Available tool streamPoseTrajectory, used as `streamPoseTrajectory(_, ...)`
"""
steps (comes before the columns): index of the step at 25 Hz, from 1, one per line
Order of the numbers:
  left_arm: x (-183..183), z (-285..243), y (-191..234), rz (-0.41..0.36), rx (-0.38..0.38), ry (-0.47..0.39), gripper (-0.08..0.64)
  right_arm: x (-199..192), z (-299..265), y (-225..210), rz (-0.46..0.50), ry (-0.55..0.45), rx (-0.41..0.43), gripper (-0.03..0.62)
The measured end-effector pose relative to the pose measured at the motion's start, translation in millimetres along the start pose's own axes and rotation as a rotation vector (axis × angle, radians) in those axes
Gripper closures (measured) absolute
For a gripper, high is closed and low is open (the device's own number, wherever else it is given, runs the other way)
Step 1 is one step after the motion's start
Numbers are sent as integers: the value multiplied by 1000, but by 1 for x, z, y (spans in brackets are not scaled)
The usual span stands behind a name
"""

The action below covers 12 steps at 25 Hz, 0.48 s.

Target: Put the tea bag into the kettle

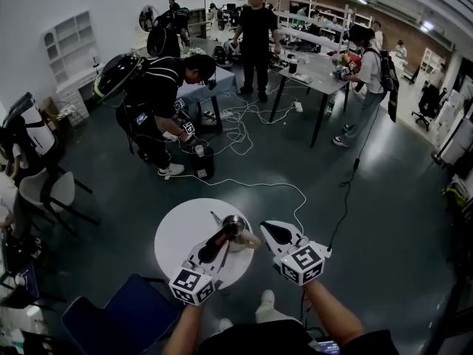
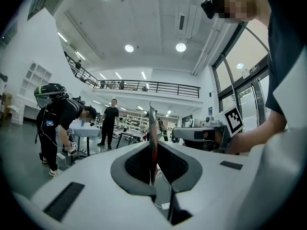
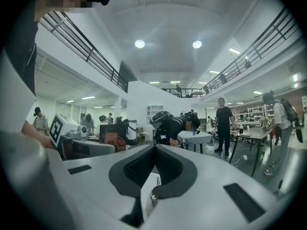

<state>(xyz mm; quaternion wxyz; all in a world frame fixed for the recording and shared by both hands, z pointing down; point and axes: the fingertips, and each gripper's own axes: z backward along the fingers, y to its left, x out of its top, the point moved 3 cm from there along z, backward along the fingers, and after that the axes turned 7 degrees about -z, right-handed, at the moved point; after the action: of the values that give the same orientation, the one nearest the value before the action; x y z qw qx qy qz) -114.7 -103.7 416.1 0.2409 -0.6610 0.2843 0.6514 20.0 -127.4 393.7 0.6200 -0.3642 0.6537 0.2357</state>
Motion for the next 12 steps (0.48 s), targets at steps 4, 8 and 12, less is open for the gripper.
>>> streamPoseTrajectory(4,-12,-21,3,-7,36,22,520,-5,-1,-23,3,8,13,574)
streamPoseTrajectory(8,-13,-40,6,-12,62,37,520,-5,3,-45,-11,13,9,574)
streamPoseTrajectory(12,-24,-59,7,-23,63,65,520,-13,5,-66,-28,12,9,574)
